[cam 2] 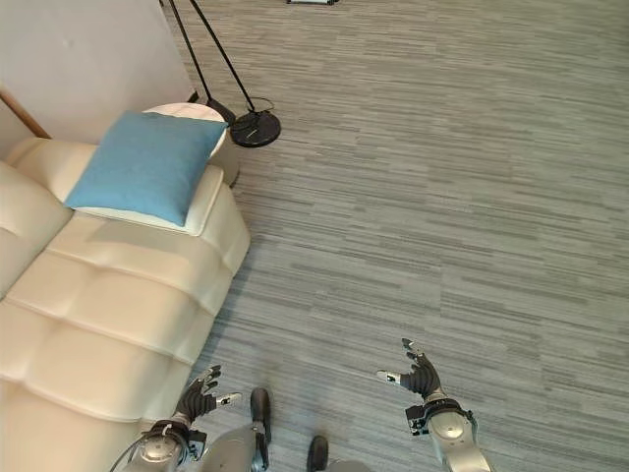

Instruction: Pick up all the scattered cushions and arrange them neatly on the sofa.

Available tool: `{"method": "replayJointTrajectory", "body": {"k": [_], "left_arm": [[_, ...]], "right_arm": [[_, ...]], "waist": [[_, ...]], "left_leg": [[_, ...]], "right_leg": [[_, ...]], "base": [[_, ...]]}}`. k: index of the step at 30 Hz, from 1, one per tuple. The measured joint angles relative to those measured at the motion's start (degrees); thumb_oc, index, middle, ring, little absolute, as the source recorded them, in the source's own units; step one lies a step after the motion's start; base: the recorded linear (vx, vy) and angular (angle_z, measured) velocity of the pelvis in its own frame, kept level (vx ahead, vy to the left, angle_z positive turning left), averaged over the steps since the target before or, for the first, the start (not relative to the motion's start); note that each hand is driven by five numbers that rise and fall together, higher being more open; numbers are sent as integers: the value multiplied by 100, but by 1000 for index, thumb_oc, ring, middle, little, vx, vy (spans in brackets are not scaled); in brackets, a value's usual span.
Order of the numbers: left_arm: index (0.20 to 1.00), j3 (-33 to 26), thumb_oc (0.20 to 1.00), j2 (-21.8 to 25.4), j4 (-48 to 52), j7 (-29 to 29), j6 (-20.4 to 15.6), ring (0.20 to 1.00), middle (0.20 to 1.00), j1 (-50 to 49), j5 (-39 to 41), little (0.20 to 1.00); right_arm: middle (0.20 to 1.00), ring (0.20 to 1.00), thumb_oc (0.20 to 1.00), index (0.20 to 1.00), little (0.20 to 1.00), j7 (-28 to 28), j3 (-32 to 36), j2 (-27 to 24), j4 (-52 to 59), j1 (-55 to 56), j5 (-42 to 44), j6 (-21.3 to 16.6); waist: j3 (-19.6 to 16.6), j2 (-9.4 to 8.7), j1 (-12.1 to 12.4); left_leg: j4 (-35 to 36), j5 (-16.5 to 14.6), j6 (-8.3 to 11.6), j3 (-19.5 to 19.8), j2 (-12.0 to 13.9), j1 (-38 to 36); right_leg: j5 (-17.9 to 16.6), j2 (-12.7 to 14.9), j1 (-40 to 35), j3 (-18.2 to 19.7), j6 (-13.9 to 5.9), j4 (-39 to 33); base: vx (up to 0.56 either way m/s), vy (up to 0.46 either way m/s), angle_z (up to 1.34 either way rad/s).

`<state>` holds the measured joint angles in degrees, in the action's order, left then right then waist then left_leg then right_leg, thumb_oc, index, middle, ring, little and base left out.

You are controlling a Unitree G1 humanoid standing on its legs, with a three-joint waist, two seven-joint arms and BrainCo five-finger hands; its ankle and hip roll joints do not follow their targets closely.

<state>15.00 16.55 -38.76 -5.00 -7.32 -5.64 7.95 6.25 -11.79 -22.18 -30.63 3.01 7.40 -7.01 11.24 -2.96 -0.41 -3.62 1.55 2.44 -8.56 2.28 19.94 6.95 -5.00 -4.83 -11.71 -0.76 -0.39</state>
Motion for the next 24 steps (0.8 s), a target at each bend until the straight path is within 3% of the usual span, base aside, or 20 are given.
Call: {"method": "replayJointTrajectory", "body": {"k": [2,3,5,6,7,8,9,10,11,12,13,14,15,16,17,18,20,22,23,24], "left_arm": [[1000,-35,1000,5,-29,1,27,1000,1000,-3,-2,1000],[1000,-36,1000,29,-32,3,37,1000,1000,-56,-1,1000],[1000,-48,1000,43,-14,23,80,1000,1000,-159,-2,1000],[1000,-62,1000,3,-12,23,81,1000,1000,-212,-2,1000],[1000,-49,1000,-8,-26,30,75,1000,1000,-244,-6,1000],[1000,-56,1000,-9,-165,31,76,1000,1000,-241,-6,1000],[1000,-52,1000,64,-260,45,86,1000,1000,-281,-8,1000],[1000,-55,1000,96,-229,46,91,1000,1000,-241,-8,1000],[1000,65,1000,137,-186,61,89,1000,1000,27,-10,1000],[1000,65,1000,97,-165,53,69,1000,1000,302,-9,1000],[1000,64,1000,107,-99,47,30,1000,1000,437,-6,1000],[1000,74,1000,98,-46,41,26,1000,1000,526,-6,1000],[1000,103,1000,76,-18,48,14,1000,1000,514,-5,1000],[1000,51,1000,78,7,29,-1,1000,1000,486,-5,1000],[1000,50,1000,114,-1,22,-2,1000,1000,437,-5,1000],[1000,36,1000,133,-26,5,1,1000,1000,353,-7,1000],[1000,-1,1000,136,-48,2,6,1000,1000,-24,-8,1000],[1000,10,1000,129,-88,-2,13,1000,1000,-170,-8,1000],[1000,14,1000,-9,-295,-18,40,1000,1000,-117,-12,1000],[1000,64,1000,-60,-360,3,40,1000,1000,-70,-16,1000]], "right_arm": [[1000,1000,1000,1000,1000,-7,-15,38,-59,5,-2,18],[1000,1000,1000,1000,1000,-7,-13,56,-51,6,-2,17],[1000,1000,1000,1000,1000,-38,70,52,-35,92,-12,10],[1000,1000,1000,1000,1000,-44,138,35,-65,157,-14,3],[1000,1000,1000,1000,1000,-50,107,-27,37,286,-26,8],[1000,1000,1000,1000,1000,-79,18,-47,103,426,-71,17],[1000,1000,1000,1000,1000,-80,-66,74,143,489,-72,39],[1000,1000,1000,1000,1000,-110,-114,68,319,586,-79,35],[1000,1000,1000,1000,1000,-149,-162,55,519,623,-78,27],[1000,1000,1000,1000,1000,-164,-183,73,525,611,-78,83],[1000,1000,1000,1000,1000,-173,-266,113,528,515,-78,102],[1000,1000,1000,1000,1000,-190,-343,162,512,352,-82,84],[1000,1000,1000,1000,1000,-192,-356,179,548,284,-81,70],[1000,1000,1000,1000,1000,-200,-330,184,568,106,-129,69],[1000,1000,1000,1000,1000,-195,-332,140,575,123,-174,81],[1000,1000,1000,1000,1000,-194,-329,133,552,173,-174,91],[1000,1000,1000,1000,1000,-192,-341,154,402,285,-179,106],[1000,1000,1000,1000,1000,-185,-305,146,400,378,-178,118],[1000,1000,1000,1000,1000,-171,-286,104,345,470,-179,140],[1000,1000,1000,1000,1000,-188,-307,28,309,492,-182,136]], "waist": [[26,-100,109],[-5,-142,136],[-33,-177,141],[-116,-10,101],[-226,101,68],[-309,214,85],[-449,143,48],[-508,63,13],[-470,-73,-111],[-461,-74,-141],[-424,-30,-103],[-332,80,-46],[-298,238,-80],[-194,411,-84],[-56,417,-131],[21,287,-160],[-23,133,-190],[-129,-68,-250],[-95,54,-328],[-86,137,-386]], "left_leg": [[184,92,-136,-39,-51,91],[-43,121,-175,-161,-98,281],[-496,41,-402,-508,-305,288],[-511,65,-745,-600,-354,208],[-673,-65,-951,-706,-435,46],[-775,-150,-1232,-805,-469,-194],[-370,-32,-1483,-667,-577,-515],[-169,-42,-1499,-580,-670,-676],[-133,-173,-1578,-548,-917,-871],[-50,-267,-1573,-420,-1054,-1089],[-14,-416,-1589,-324,-1053,-1304],[-37,-485,-1460,-276,-911,-1535],[13,-599,-1430,-136,-810,-1724],[-99,-849,-1275,98,-573,-1831],[-73,-951,-1118,351,-462,-2031],[-16,-1016,-986,509,-484,-2236],[7,-1282,-772,859,-485,-2541],[-9,-1467,-583,1065,-469,-2687],[-128,-1670,-388,1547,-244,-2802],[-327,-1604,-241,1693,-110,-2691]], "right_leg": [[-10,-105,-176,92,-4,40],[91,-122,-323,259,-154,-43],[105,-138,-650,412,-174,-51],[107,-259,-617,456,-174,268],[143,-370,-533,522,-230,606],[408,-471,-502,535,-416,1247],[714,-310,-64,364,-468,2315],[924,-66,187,325,-430,2888],[550,814,977,162,-674,4882],[424,1382,1346,197,-739,5610],[417,1629,1547,304,-775,5616],[466,1799,1902,309,-717,5678],[465,1796,2226,272,-769,5327],[537,1428,2688,444,-753,4151],[276,1200,2941,542,-676,2543],[-12,1181,3034,713,-732,1849],[-364,1153,3157,1043,-807,1365],[-411,1131,3073,1206,-844,1239],[-679,985,2905,1256,-936,1416],[-860,793,2788,1383,-720,1478]], "base": [[497,164,-26],[352,136,-29],[484,197,-25],[438,194,-27],[412,220,-36],[341,241,-39],[450,316,-33],[431,297,-9],[468,268,32],[360,191,50],[519,201,45],[509,82,36],[792,47,38],[732,-85,90],[504,-87,103],[483,-141,117],[389,-157,91],[312,-170,96],[221,-137,172],[356,-255,194]]}}
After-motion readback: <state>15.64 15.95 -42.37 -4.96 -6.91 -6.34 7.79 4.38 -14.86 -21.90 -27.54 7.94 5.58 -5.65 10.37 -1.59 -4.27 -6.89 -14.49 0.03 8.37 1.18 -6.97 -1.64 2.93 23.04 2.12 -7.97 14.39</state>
